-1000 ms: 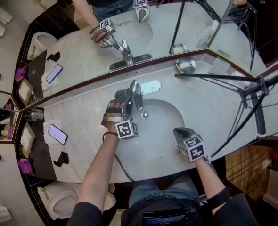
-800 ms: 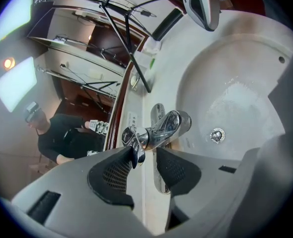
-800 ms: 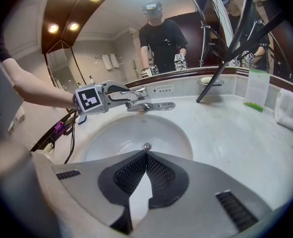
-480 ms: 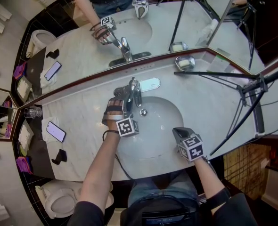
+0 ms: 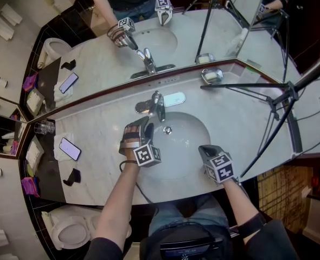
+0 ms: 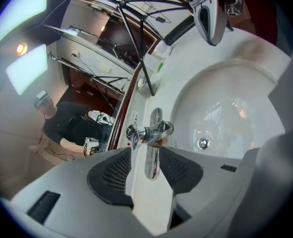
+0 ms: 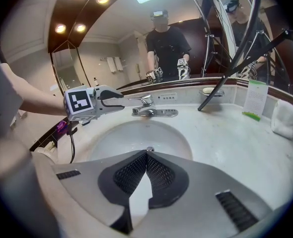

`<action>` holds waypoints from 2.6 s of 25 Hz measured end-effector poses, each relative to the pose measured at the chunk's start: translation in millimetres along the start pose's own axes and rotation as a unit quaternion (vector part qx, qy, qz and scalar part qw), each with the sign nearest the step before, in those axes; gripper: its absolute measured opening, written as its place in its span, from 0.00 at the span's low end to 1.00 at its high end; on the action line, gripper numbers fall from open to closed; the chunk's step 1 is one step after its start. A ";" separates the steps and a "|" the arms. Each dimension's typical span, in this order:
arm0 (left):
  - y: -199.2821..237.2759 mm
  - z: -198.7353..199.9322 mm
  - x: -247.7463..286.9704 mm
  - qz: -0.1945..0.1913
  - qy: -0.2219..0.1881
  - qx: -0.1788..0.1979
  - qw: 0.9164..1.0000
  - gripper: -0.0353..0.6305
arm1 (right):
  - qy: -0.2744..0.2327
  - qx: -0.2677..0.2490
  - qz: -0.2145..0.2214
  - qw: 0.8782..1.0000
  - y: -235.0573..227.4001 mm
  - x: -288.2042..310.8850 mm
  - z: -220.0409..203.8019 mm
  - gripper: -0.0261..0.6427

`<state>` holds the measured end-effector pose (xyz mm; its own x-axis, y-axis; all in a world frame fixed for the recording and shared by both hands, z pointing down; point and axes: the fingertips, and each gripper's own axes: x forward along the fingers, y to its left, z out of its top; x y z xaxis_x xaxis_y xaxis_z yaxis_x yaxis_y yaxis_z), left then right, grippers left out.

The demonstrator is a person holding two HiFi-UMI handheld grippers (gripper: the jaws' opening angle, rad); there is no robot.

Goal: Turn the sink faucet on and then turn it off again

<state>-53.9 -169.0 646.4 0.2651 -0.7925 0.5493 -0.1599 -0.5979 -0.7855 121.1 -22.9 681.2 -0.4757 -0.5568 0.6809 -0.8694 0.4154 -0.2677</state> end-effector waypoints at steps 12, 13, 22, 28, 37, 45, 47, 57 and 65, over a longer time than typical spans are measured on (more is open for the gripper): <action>15.9 8.1 -130.1 -0.023 -0.028 -0.217 0.976 0.06 | -0.027 -0.049 0.013 0.998 25.4 -31.6 41.2 0.07; 18.4 11.1 -139.5 -0.027 -0.039 -0.247 0.968 0.06 | -0.031 -0.053 0.012 0.998 24.7 -33.5 46.1 0.07; 10.2 2.0 -190.6 -0.059 -0.097 -0.463 0.879 0.05 | -0.053 -0.071 -0.005 0.996 24.3 -59.1 66.7 0.07; 1.3 -17.8 -203.0 -0.069 -0.105 -0.548 0.827 0.05 | -0.063 -0.078 -0.020 0.995 16.5 -73.9 69.5 0.07; -17.5 -41.2 -212.6 -0.084 -0.102 -0.606 0.784 0.05 | -0.055 -0.067 -0.031 0.996 4.2 -79.5 61.4 0.07; -22.3 -35.8 -208.0 -0.083 -0.107 -0.601 0.788 0.05 | -0.053 -0.063 -0.029 0.996 3.0 -75.5 57.1 0.07; -23.6 -34.4 -206.4 -0.081 -0.103 -0.599 0.790 0.05 | -0.049 -0.061 -0.030 0.996 1.4 -75.2 55.2 0.07; -28.7 -32.5 -197.8 -0.077 -0.091 -0.587 0.801 0.06 | -0.044 -0.056 -0.028 0.997 -0.4 -70.6 52.7 0.07; -23.5 -20.5 -175.2 -0.093 -0.082 -0.539 0.833 0.13 | -0.040 -0.054 -0.022 0.997 0.6 -59.5 57.2 0.07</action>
<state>-116.1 -18.6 574.5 0.4936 -0.6999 0.5163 -0.8391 -0.5394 0.0710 141.2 -30.7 601.6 -0.4505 -0.6305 0.6320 -0.8721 0.4622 -0.1606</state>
